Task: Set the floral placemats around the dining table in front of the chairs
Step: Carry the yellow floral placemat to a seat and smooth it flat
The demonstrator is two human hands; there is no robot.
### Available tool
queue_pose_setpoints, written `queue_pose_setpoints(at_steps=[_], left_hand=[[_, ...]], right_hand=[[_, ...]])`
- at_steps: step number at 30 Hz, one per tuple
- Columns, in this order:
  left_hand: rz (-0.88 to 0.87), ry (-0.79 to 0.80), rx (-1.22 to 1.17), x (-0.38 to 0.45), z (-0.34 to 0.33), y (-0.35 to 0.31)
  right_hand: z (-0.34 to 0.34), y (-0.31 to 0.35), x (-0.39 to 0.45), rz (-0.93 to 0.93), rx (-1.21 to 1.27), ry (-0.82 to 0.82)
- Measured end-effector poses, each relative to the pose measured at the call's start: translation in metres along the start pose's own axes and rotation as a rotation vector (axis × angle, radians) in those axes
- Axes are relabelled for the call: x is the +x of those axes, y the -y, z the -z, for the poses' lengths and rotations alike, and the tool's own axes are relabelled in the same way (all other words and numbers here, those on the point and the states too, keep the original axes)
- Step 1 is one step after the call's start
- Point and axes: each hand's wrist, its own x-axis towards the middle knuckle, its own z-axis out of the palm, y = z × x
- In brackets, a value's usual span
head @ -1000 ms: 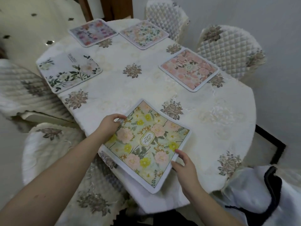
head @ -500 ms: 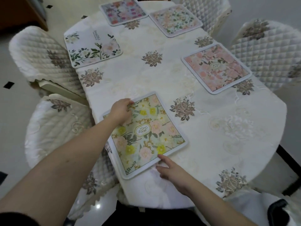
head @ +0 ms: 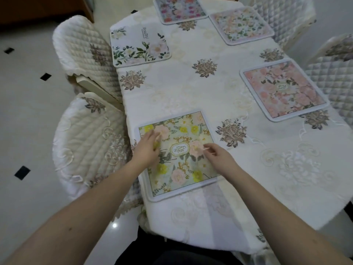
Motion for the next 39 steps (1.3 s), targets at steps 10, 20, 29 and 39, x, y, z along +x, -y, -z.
queue_pose_setpoints(at_steps=[10,20,29,39], left_hand=[[0.309,-0.21,-0.494,-0.068,-0.028,0.007],[0.525,-0.24,-1.171,-0.059,-0.002,0.024],[0.409,-0.127,-0.959,-0.032,0.022,0.041],[0.421,-0.248,-0.87,0.042,0.065,0.05]], right_hand=[[-0.003,-0.026,0.063,-0.131,-0.184,-0.217],[0.007,-0.032,0.055,0.02,0.094,-0.176],[-0.001,-0.015,0.052,0.044,0.206,-0.248],[0.007,0.043,0.116,0.09,0.218,-0.338]])
